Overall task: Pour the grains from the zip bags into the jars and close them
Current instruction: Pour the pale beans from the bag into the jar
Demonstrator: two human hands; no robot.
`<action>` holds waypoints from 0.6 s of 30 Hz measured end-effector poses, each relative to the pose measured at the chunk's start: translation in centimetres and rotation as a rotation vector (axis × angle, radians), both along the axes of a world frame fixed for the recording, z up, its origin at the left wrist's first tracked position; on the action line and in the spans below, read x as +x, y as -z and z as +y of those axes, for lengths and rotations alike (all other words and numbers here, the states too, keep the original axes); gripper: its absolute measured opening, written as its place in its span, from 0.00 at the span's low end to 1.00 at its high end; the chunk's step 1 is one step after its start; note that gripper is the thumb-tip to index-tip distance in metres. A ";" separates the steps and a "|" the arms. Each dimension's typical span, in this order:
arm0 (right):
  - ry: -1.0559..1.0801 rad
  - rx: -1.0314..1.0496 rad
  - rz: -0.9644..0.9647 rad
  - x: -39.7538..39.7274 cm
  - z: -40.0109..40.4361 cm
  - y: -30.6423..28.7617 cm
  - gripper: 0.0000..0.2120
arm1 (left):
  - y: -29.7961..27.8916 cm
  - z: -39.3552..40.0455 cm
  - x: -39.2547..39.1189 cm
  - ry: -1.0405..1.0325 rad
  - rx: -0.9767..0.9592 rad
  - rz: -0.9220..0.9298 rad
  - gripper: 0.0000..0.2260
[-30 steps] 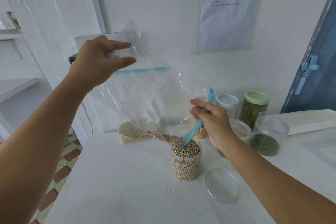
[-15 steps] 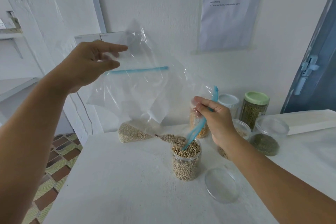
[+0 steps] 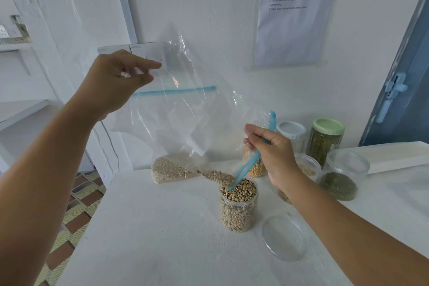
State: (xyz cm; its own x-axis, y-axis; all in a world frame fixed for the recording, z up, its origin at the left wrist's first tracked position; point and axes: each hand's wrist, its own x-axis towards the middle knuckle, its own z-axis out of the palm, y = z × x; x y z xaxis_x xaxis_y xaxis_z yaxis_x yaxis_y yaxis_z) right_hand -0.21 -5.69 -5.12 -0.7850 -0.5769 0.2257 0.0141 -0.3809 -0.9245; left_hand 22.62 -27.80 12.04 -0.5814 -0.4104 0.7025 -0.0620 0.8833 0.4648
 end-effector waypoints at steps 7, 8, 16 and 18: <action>-0.002 0.022 0.046 -0.1 0.0 0.1 0.14 | 0.2 0.2 0.1 -0.013 0.048 -0.055 0.19; 0.000 0.021 0.048 -0.1 0.0 0.0 0.14 | 0.2 0.1 0.1 -0.019 0.050 -0.051 0.19; 0.010 -0.004 0.008 0.2 0.1 -0.3 0.13 | 0.3 -0.3 0.2 -0.024 0.048 -0.011 0.17; 0.012 0.011 0.017 0.2 0.2 -0.4 0.13 | 0.4 -0.4 0.2 -0.032 0.044 -0.007 0.17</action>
State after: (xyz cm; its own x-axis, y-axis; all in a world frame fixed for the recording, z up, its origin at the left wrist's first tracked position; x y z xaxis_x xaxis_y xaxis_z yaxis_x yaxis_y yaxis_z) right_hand -0.05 -5.51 -4.70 -0.7877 -0.5703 0.2331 -0.0061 -0.3711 -0.9286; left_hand 22.82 -28.17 11.63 -0.5726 -0.4596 0.6789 -0.0936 0.8593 0.5028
